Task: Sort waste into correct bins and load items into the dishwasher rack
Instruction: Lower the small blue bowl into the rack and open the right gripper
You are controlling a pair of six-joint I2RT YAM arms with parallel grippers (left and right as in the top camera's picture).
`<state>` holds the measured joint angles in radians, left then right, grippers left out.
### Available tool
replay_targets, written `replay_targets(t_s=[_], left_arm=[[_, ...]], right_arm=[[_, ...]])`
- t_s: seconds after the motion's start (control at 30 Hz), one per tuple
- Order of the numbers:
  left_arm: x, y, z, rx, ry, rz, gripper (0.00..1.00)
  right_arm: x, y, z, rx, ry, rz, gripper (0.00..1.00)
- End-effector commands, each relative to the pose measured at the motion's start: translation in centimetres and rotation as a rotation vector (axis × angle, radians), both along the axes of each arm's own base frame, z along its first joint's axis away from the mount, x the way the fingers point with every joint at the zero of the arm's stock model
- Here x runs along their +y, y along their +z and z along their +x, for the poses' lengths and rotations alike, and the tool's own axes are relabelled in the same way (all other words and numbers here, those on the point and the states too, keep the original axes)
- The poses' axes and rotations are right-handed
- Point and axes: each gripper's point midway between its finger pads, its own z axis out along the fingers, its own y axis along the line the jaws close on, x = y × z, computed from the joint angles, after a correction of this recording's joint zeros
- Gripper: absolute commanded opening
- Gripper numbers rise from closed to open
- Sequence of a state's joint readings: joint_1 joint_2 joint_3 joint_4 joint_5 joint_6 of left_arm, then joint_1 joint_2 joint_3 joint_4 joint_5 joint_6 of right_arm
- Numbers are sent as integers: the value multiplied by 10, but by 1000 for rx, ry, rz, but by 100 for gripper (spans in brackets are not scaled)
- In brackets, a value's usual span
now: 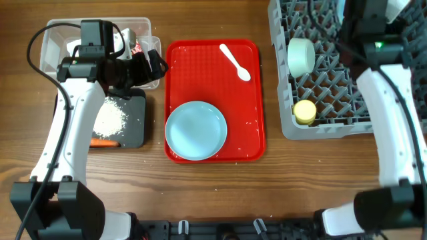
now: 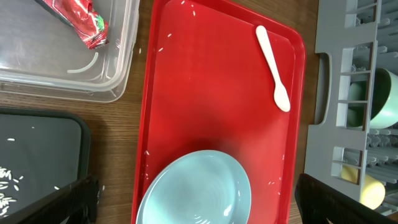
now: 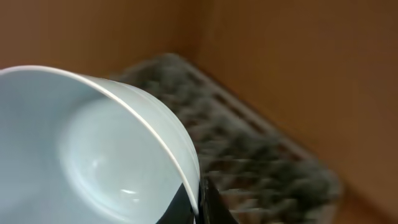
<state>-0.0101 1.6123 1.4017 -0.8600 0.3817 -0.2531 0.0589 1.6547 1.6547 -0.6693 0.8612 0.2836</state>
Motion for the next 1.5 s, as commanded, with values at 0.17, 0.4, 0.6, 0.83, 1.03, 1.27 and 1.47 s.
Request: replay_targets(t_s=[0.17, 0.4, 0.6, 0.83, 1.03, 1.27, 1.47], left_arm=[[1, -1, 2, 1, 5, 4, 100], [1, -1, 2, 1, 5, 4, 100], [1, -1, 2, 1, 5, 4, 100], [1, -1, 2, 1, 5, 4, 100], [1, -1, 2, 1, 5, 4, 100], [1, -1, 2, 1, 5, 4, 100], [1, -1, 2, 1, 5, 4, 100]], right_arm=[[-45, -57, 10, 477, -123, -384, 4], [-52, -98, 31, 720, -130, -545, 4], [-48, -120, 34, 776, -105, -552, 4], [-11, -146, 46, 758, 44, -503, 4], [20, -155, 53, 760, 144, -497, 4], [32, -157, 52, 777, 174, -510, 39], [46, -157, 54, 771, 200, -521, 73]])
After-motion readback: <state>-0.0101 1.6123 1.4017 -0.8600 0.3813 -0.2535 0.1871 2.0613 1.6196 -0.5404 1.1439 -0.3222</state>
